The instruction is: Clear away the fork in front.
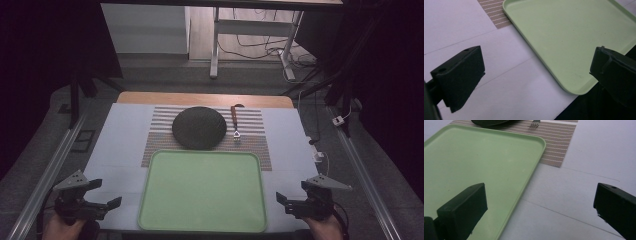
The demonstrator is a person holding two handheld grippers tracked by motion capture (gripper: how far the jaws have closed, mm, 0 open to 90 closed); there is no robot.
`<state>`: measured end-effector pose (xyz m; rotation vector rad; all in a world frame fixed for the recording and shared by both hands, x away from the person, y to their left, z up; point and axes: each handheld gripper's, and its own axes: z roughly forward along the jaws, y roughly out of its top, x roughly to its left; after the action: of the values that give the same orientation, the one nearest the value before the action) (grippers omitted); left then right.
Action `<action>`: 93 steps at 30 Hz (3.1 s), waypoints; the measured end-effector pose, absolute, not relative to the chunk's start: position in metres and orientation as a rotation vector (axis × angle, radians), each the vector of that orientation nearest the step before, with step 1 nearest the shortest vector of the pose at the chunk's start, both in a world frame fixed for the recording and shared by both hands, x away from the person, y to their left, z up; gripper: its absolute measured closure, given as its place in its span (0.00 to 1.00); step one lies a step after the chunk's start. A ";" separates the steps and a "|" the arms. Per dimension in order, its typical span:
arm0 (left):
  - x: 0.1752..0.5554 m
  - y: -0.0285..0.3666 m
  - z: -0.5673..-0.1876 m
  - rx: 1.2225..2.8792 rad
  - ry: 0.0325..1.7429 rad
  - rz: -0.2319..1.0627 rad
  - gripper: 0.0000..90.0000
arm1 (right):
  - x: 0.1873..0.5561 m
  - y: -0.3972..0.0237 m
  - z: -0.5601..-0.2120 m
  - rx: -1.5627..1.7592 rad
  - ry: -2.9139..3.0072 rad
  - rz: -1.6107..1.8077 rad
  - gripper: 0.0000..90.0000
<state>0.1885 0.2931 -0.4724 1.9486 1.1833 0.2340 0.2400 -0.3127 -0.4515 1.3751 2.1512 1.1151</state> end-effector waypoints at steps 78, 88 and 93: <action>0.192 0.291 -0.474 1.965 1.190 0.187 0.01 | 0.272 -0.277 -0.450 1.241 2.282 1.170 0.00; 0.192 0.291 -0.474 1.966 1.188 0.186 0.00 | 0.288 -0.270 -0.450 1.230 2.293 1.174 0.00; 0.193 0.291 -0.474 1.966 1.188 0.184 0.00 | 0.295 -0.266 -0.449 1.226 2.294 1.169 0.00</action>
<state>0.1926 0.2910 -0.4742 1.9664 1.1880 0.1839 0.2954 -0.2659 -0.4491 1.2255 2.2941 1.1689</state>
